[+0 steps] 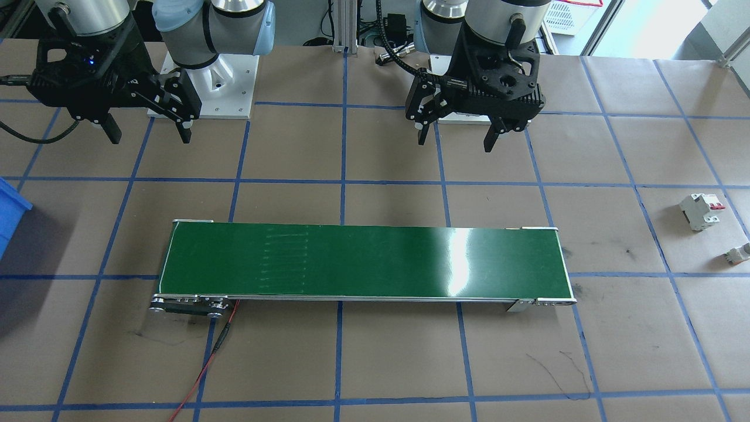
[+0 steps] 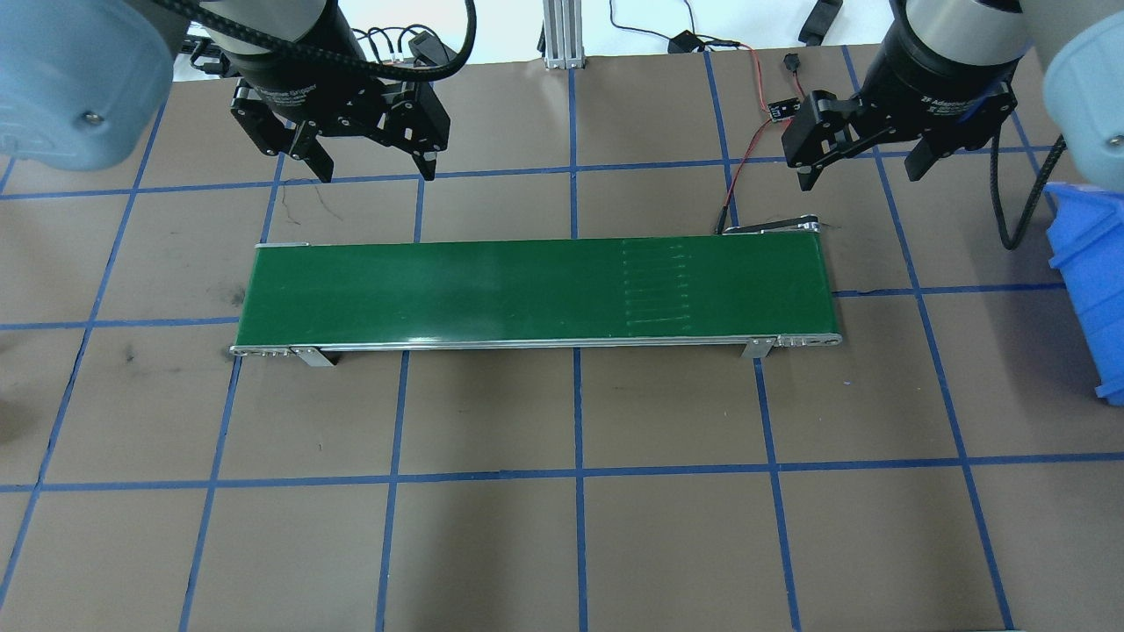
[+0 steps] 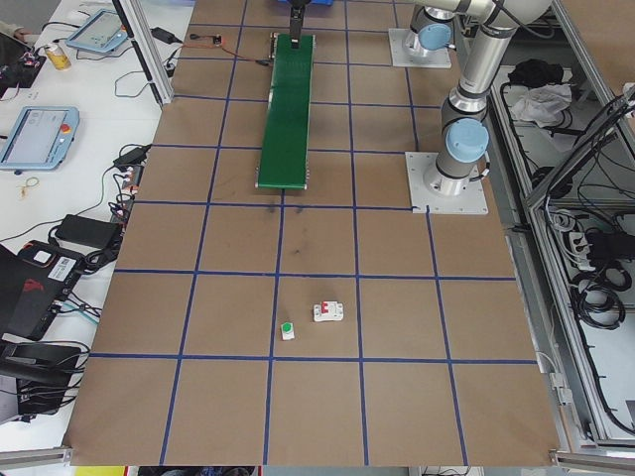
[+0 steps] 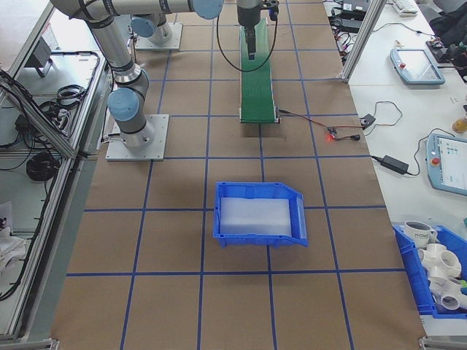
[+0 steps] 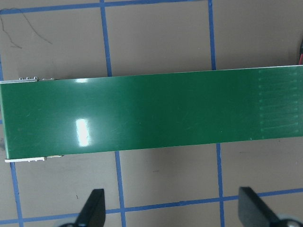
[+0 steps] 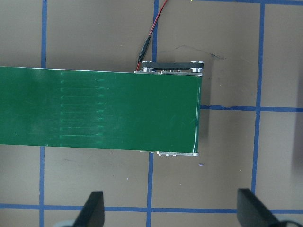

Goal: Move button from left to right

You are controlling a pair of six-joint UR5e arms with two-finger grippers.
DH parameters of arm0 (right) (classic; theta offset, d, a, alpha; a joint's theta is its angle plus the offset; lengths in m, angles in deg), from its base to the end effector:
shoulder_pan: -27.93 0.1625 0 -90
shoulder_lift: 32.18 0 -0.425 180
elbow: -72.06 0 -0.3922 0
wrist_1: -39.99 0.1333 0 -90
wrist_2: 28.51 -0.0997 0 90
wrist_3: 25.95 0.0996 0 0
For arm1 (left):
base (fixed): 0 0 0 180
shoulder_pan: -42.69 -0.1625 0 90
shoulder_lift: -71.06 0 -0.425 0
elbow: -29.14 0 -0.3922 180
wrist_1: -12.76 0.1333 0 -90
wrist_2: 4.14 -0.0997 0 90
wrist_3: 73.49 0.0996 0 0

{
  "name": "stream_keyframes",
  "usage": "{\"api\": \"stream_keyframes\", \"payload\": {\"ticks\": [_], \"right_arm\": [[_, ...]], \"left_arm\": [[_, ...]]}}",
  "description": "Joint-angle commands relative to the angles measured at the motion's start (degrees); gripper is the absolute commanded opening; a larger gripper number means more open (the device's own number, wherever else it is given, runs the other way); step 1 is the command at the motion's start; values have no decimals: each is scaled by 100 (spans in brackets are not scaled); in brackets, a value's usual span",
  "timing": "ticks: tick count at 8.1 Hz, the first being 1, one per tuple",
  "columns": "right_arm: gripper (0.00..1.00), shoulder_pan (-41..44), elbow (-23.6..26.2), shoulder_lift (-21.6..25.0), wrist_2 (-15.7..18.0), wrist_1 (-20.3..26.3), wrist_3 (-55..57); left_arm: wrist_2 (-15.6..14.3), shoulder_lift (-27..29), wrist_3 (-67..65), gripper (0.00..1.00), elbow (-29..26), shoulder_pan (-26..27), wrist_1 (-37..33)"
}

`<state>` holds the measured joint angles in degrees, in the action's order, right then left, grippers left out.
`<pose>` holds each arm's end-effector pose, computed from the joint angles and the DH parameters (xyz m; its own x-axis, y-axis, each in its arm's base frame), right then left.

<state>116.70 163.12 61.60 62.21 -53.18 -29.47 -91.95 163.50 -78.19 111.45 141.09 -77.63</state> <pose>0.1219 -0.4759 0.5164 -0.9991 -0.0383 0.0188 -0.0401 0.9940 -0.1017 -0.2111 -0.4909 0.5323 -0.9967 0.0679 0.0449 0.0641 0.9946 -0.0813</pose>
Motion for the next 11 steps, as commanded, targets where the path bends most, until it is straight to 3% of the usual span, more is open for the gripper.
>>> {"api": "stream_keyframes", "payload": {"ticks": [1, 5, 6, 10, 11], "right_arm": [[100, 0, 0, 0, 8, 0, 0], [100, 0, 0, 0, -1, 0, 0], [100, 0, 0, 0, 8, 0, 0], [100, -9, 0, 0, 8, 0, 0], [100, -9, 0, 0, 8, 0, 0]], "left_arm": [[-43, -120, -145, 100, 75, -5, 56], [-43, -111, 363, 100, 566, -74, 469], [-61, -112, 825, 100, 611, -336, 487], [-61, -165, 4748, 100, 558, -2634, 400], [-79, -51, 4976, 100, 550, -3294, 365]]}}
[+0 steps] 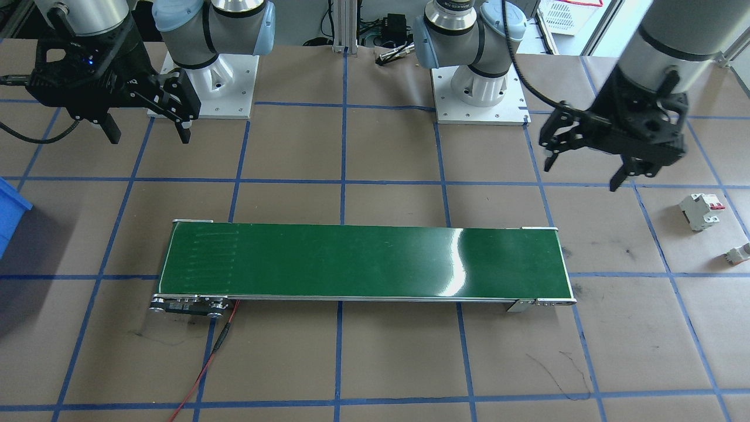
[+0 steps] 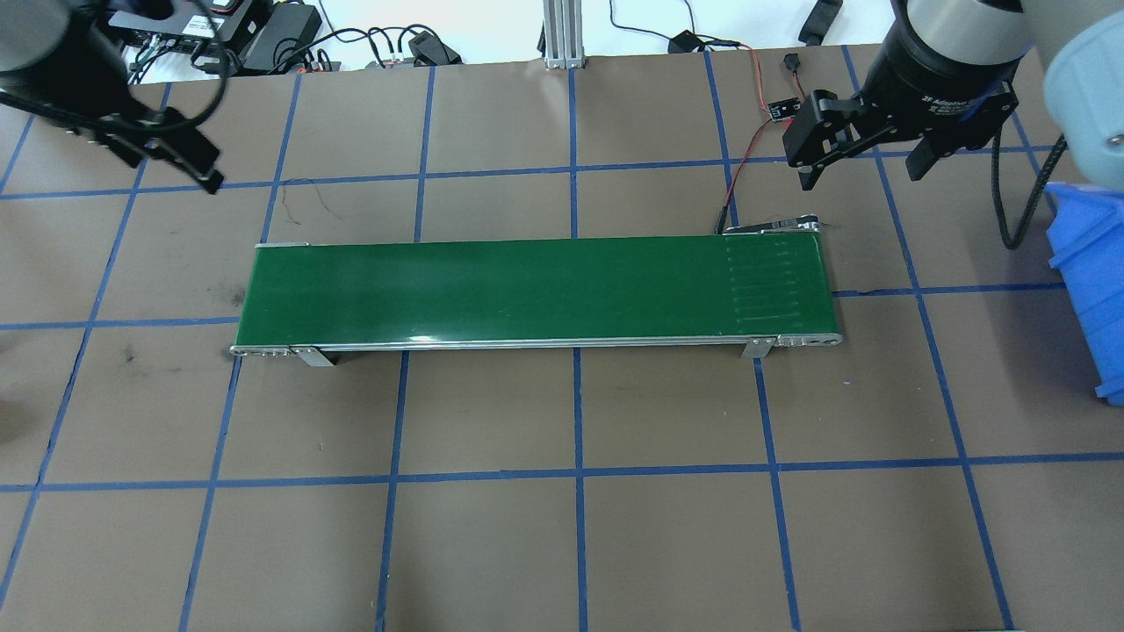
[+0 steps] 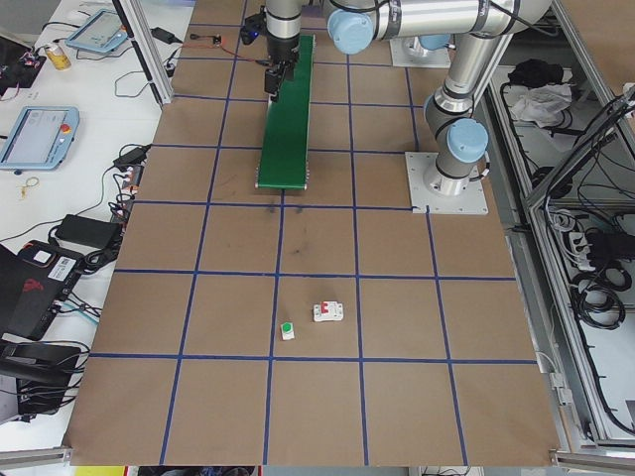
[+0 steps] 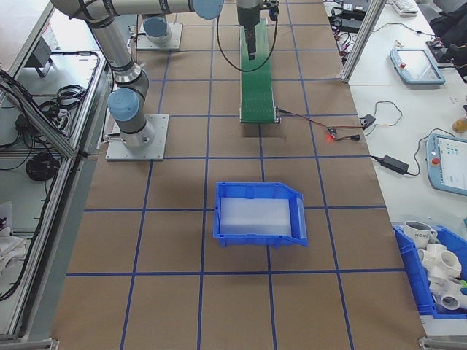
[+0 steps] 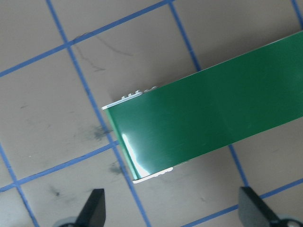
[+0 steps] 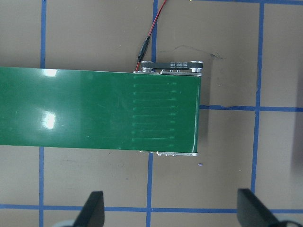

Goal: Move button from left to right

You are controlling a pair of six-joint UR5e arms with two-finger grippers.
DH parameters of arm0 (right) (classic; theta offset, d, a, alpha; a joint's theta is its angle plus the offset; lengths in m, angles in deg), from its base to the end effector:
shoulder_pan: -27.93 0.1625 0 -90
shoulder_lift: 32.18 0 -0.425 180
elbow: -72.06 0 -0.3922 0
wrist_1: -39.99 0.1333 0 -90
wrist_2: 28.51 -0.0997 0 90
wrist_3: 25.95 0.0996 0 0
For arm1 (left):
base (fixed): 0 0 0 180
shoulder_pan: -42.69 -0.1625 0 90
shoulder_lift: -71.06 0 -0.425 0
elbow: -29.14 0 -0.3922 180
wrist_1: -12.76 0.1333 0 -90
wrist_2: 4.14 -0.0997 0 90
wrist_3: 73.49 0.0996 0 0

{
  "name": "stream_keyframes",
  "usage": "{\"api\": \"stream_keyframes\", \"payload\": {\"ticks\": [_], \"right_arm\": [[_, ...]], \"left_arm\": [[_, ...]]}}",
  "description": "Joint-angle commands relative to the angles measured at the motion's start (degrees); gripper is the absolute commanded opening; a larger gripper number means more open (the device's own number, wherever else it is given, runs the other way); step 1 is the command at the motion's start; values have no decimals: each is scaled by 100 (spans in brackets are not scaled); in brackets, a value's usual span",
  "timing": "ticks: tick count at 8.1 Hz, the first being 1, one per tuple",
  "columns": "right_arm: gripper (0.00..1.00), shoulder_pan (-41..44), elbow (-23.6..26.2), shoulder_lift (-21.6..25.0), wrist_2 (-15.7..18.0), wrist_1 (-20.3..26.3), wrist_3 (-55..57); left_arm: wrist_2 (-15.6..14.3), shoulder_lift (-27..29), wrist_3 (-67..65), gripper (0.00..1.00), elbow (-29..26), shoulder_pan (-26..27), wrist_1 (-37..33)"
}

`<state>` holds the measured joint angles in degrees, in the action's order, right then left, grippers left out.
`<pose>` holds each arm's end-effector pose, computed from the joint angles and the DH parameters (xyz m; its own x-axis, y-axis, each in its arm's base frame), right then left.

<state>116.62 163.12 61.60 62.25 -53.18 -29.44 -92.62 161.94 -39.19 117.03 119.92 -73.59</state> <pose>0.1211 -0.4760 0.5164 -0.9992 -0.0364 0.0194 -0.0382 0.9941 -0.1016 -0.0206 -0.5240 0.5051 -0.9299 0.3669 -0.0261 0.3677 0.9260 -0.0852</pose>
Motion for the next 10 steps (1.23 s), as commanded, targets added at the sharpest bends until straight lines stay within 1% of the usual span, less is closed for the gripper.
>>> {"api": "stream_keyframes", "payload": {"ticks": [1, 2, 3, 5, 6, 7, 8, 10], "right_arm": [[100, -1, 0, 0, 3, 0, 6], [100, -1, 0, 0, 3, 0, 6], [100, -1, 0, 0, 3, 9, -3], [100, -1, 0, 0, 3, 0, -3], [100, -1, 0, 0, 3, 0, -3], [100, -1, 0, 0, 3, 0, 6], [100, -1, 0, 0, 3, 0, 6], [100, -1, 0, 0, 3, 0, -3]], "left_arm": [[-195, 157, 1104, 100, -18, -1775, -83], [-397, 193, 1253, 100, -9, -2442, -109], [-425, 324, 2089, 100, 69, -2979, -40], [-434, 1042, 2352, 100, -26, -3920, 22], [-434, 1411, 2379, 100, -44, -4273, 40], [-382, 1719, 2362, 100, -114, -4460, 179], [-355, 1975, 2361, 100, -323, -4514, 363], [-355, 2327, 2344, 100, -946, -4532, 435]]}}
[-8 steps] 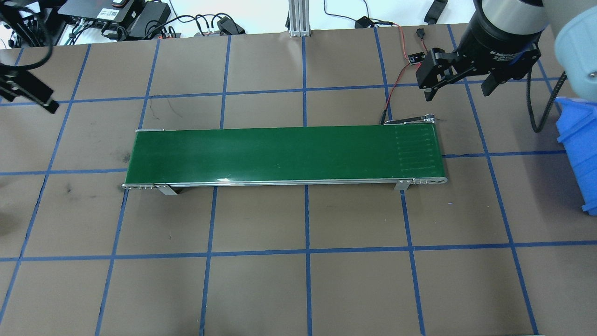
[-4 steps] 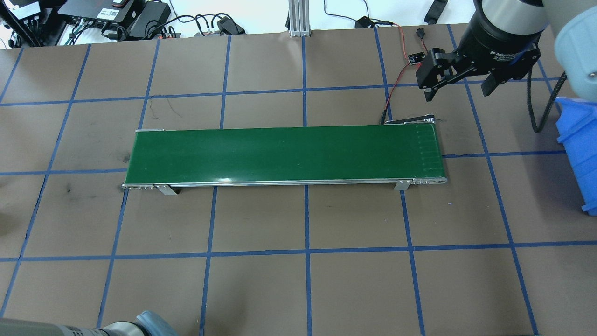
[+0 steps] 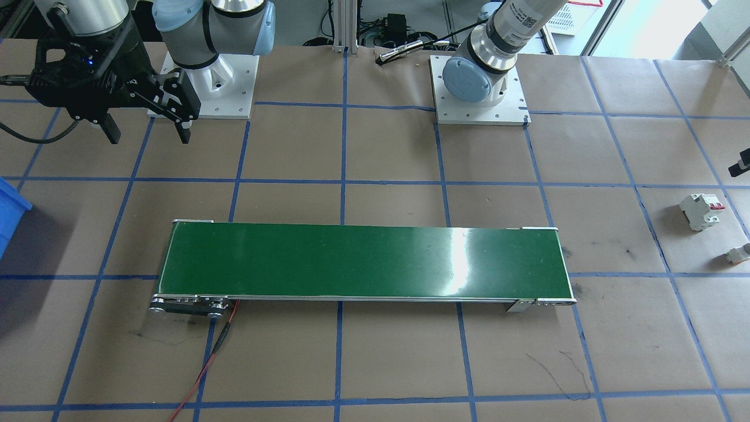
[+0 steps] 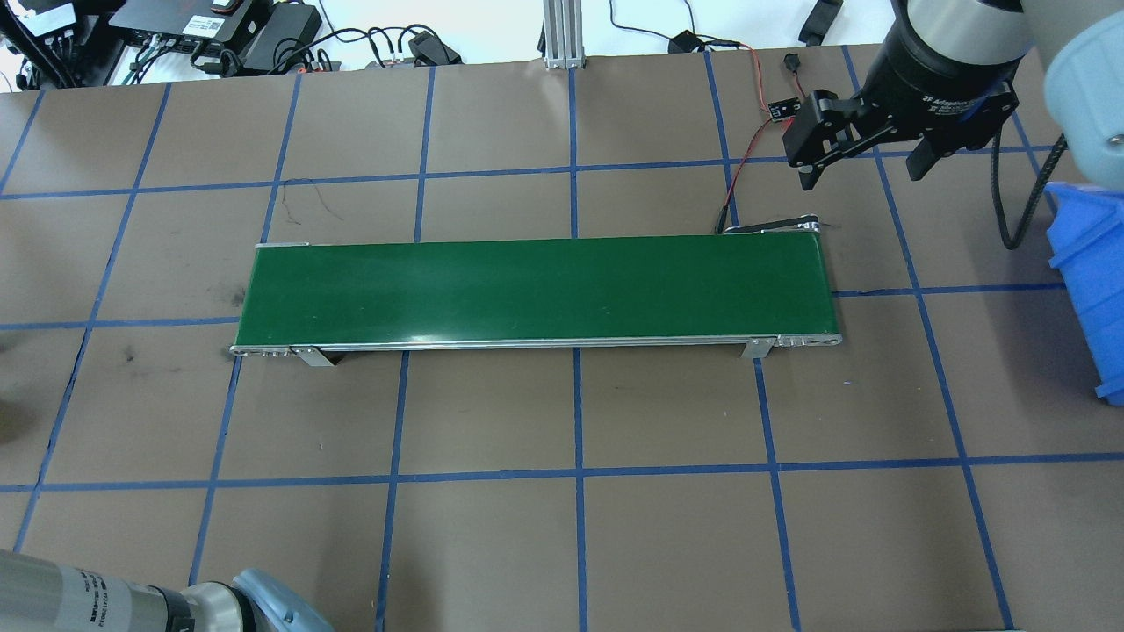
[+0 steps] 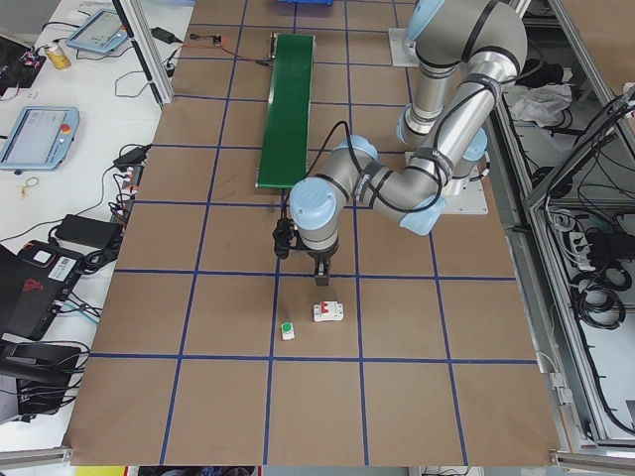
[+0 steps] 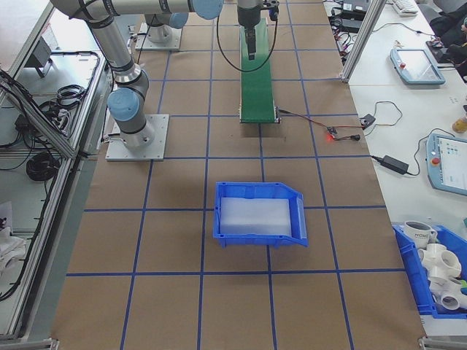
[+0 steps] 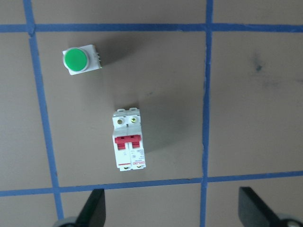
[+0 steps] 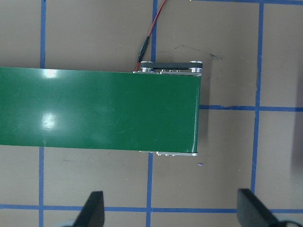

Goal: Move button from left to right

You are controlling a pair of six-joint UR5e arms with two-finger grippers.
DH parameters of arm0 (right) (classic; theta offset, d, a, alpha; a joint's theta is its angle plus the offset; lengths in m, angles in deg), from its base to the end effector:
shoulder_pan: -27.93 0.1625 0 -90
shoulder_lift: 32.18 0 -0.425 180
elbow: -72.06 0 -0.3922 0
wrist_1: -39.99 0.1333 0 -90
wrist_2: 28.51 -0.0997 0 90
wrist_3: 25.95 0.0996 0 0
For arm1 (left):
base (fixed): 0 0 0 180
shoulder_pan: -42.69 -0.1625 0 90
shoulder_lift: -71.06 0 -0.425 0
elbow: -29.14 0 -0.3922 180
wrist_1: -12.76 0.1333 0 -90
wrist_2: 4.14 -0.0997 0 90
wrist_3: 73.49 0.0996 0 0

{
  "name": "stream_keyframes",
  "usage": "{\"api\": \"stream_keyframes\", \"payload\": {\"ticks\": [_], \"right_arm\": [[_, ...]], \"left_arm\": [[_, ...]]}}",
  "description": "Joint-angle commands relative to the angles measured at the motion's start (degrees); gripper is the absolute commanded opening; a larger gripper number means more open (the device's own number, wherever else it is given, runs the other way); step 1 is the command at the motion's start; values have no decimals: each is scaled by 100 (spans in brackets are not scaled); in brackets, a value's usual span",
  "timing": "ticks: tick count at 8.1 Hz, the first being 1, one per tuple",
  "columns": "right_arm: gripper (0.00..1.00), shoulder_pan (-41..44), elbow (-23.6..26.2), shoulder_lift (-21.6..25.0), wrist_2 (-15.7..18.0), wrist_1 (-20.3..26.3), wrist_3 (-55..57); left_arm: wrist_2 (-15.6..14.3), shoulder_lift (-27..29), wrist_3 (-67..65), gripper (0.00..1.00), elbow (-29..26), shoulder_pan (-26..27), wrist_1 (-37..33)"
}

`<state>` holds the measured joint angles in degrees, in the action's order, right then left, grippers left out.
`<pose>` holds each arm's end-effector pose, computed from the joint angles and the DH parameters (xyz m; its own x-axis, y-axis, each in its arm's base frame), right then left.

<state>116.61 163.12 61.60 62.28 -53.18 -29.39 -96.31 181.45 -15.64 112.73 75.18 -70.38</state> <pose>0.1210 -0.4760 0.5164 -0.9992 -0.0353 0.0198 -0.0371 0.9941 -0.1016 0.4494 -0.4397 0.3550 -0.9964 0.0041 0.0849 0.0124 0.9951 0.0978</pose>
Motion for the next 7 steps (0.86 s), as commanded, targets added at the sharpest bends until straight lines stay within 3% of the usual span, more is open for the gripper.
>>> {"api": "stream_keyframes", "payload": {"ticks": [1, 4, 7], "right_arm": [[100, 0, 0, 0, 0, 0, 1], [100, 9, 0, 0, -9, 0, 1], [100, 9, 0, 0, -26, 0, 10]], "left_arm": [[40, 656, -29, 100, -746, -49, 436], [75, 1220, -117, 100, -774, -49, 1559], [32, 1476, -492, 100, -757, -14, 1625]]}}
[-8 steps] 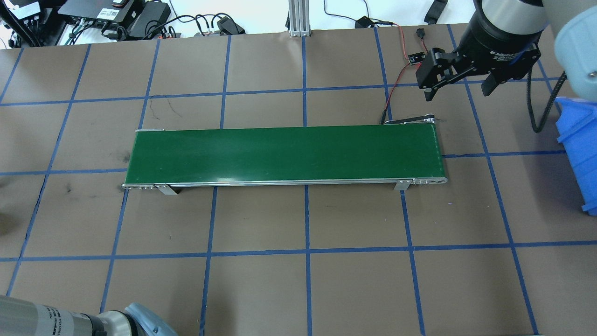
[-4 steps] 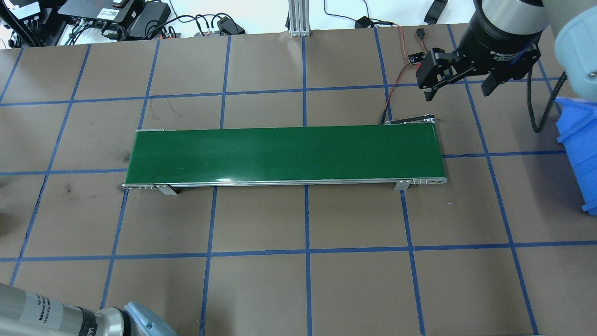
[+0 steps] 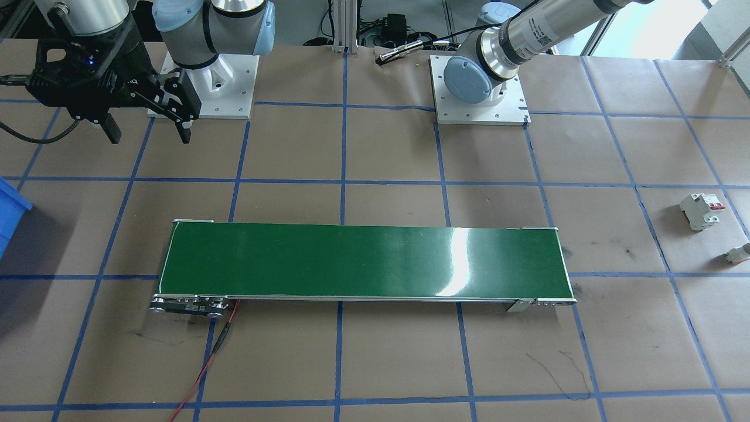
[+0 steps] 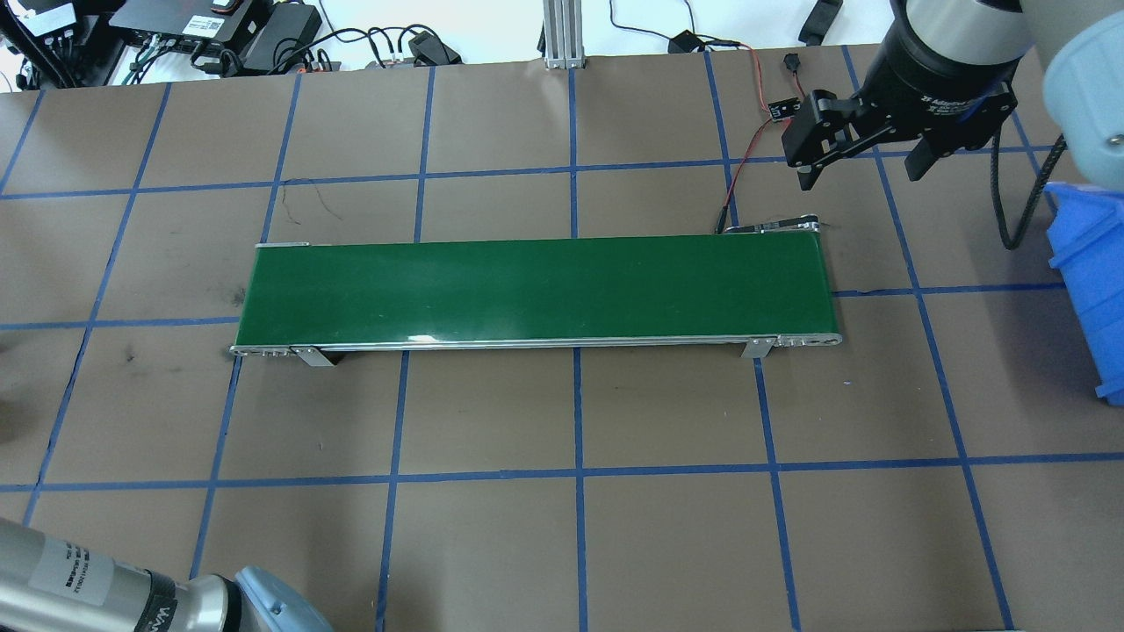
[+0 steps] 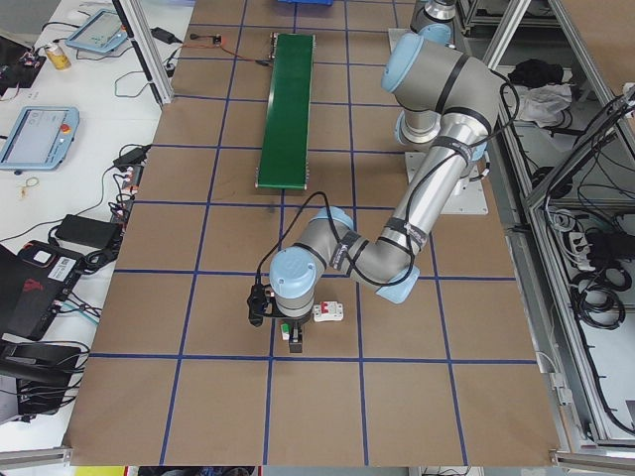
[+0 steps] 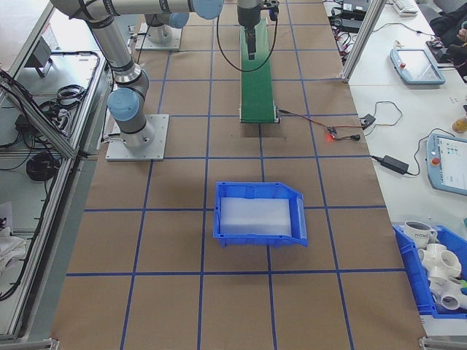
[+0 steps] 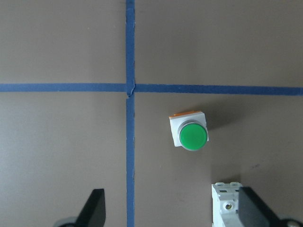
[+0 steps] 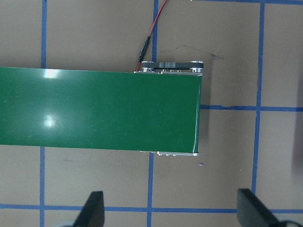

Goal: Move button from left to right

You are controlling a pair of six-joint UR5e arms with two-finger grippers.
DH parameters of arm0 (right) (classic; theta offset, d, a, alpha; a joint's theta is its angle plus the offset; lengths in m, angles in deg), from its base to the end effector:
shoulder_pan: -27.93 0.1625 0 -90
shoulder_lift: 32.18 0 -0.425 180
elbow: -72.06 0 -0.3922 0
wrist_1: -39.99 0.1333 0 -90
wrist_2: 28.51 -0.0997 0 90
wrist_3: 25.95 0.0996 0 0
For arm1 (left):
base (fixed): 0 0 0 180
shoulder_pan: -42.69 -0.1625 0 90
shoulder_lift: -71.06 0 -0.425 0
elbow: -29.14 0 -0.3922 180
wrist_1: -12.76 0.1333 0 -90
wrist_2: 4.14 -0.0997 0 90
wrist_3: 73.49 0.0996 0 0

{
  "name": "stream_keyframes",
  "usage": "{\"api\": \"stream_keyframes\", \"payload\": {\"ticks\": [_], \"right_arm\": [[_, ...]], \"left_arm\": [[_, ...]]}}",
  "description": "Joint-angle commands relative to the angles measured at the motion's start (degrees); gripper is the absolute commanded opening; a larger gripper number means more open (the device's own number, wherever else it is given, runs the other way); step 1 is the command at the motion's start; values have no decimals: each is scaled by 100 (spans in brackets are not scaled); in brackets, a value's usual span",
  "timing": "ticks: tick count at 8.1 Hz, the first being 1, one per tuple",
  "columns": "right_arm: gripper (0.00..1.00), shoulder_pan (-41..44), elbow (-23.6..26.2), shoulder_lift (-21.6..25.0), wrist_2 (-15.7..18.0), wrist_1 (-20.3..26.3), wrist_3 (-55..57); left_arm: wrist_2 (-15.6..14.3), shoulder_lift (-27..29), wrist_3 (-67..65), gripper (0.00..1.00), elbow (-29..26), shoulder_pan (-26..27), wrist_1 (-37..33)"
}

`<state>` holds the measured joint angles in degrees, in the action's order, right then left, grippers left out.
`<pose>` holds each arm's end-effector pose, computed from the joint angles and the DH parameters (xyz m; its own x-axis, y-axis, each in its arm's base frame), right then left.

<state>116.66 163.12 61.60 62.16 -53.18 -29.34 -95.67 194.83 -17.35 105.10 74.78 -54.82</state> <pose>0.1216 -0.4759 0.5164 -0.9992 -0.0355 0.0177 -0.0371 0.9941 -0.1018 0.5318 -0.4877 0.2886 -0.9981 -0.0316 -0.0538 -0.0314 0.9995 -0.0040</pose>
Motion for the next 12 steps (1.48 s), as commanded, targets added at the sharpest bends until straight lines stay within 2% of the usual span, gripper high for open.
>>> {"api": "stream_keyframes", "payload": {"ticks": [1, 6, 8, 12], "right_arm": [[100, 4, 0, 0, -14, 0, 5], [100, 4, 0, 0, 4, 0, -4], [100, 4, 0, 0, -48, 0, 5], [100, 4, 0, 0, -22, 9, 14]], "left_arm": [[12, 173, -367, 100, 7, 35, 70], [4, 568, -1254, 100, -10, 360, 166], [12, 622, -1203, 100, -11, 360, 419], [3, 683, -1194, 100, 16, 351, 465]]}}
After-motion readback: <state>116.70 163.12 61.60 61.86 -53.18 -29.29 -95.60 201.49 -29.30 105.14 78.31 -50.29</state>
